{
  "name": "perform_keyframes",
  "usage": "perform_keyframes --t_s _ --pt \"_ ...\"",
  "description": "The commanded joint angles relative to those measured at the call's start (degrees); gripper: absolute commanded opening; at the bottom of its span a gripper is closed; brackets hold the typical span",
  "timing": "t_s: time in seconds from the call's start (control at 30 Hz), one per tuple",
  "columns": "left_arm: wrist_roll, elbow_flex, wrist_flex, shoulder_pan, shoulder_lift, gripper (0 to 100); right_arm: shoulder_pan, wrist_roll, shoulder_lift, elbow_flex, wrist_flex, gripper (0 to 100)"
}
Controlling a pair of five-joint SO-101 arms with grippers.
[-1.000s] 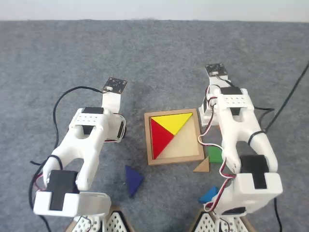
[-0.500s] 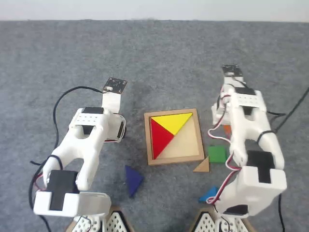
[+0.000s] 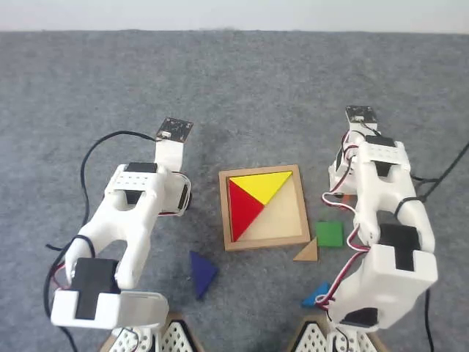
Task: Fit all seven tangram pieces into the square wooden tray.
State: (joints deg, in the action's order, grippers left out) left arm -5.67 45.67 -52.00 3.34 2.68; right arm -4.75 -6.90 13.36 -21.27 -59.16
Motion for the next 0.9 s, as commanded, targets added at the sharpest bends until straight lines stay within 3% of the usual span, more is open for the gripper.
perform_keyframes --t_s 0.0,0.2,0.4,0.53,0.73,0.87 --pt "-0.53 -1.45 0.79 -0.62 -0.09 14 -4.62 0.0 -2.51 4.13 -2.51 17.0" --pt "-0.53 -1.45 1.14 -0.62 -0.09 14 -10.07 -0.44 -6.81 9.93 -12.7 24.0" --pt "-0.53 -1.45 1.14 -0.62 -0.09 14 -12.0 -0.53 -7.16 11.08 -15.43 28.7" --pt "-0.53 -1.45 1.14 -0.62 -0.09 14 -7.25 1.58 -7.52 11.08 -15.52 28.6" --pt "-0.53 -1.45 1.14 -0.62 -0.09 14 5.14 11.78 -6.81 13.19 -13.58 28.5" --pt "-0.62 -1.45 1.05 -0.62 -0.09 14 6.37 13.98 -3.91 13.98 -11.74 28.5"
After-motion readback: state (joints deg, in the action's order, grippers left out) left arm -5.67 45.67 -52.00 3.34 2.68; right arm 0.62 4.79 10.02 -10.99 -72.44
